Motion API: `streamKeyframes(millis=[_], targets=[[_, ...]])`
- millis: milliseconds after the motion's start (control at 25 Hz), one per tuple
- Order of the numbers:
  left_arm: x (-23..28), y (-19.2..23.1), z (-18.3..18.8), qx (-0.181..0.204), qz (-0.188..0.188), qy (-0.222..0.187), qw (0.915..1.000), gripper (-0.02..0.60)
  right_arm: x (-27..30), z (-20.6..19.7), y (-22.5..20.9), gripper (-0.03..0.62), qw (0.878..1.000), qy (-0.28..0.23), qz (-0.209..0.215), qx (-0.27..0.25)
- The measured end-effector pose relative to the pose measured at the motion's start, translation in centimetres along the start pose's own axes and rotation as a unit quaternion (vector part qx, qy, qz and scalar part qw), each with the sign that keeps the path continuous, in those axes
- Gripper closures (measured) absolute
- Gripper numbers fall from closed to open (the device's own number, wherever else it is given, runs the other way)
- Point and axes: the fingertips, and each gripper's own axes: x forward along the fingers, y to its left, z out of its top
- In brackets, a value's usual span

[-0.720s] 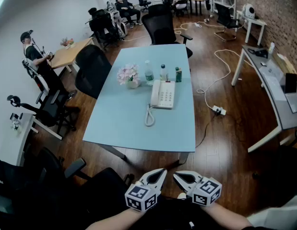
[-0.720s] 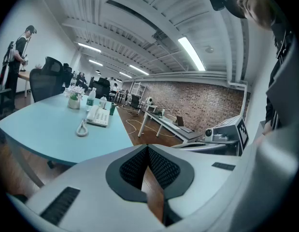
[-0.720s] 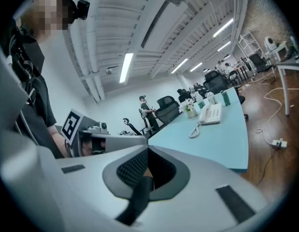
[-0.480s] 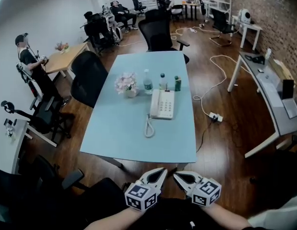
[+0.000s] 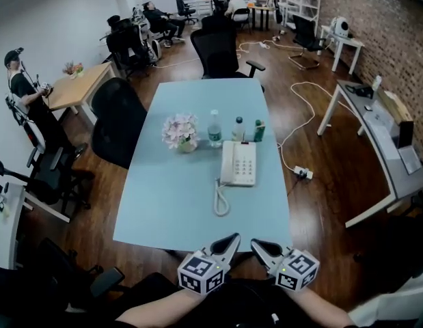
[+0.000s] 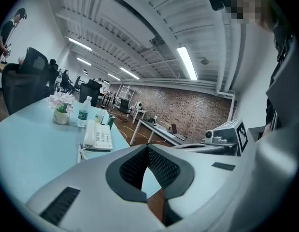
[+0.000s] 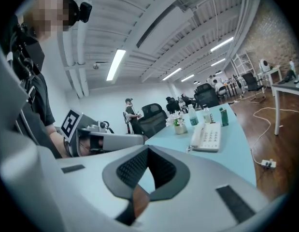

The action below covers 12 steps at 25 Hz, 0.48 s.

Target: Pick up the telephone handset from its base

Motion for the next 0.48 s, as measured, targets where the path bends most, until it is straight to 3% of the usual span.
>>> streamKeyframes(millis=[280, 480], targets=[[0.8, 5.0, 0.2, -0.031, -0.011, 0.017, 0.9993, 0.581, 4.1, 0.5, -0.6, 0.58, 0.999, 0.021, -0.023, 0.005], [2.5, 6.9, 0.2, -0.024, -0.017, 0.03, 0.9991, 0.581, 6.2, 1.5, -2.1, 0.58, 0.999, 0.023, -0.024, 0.007]])
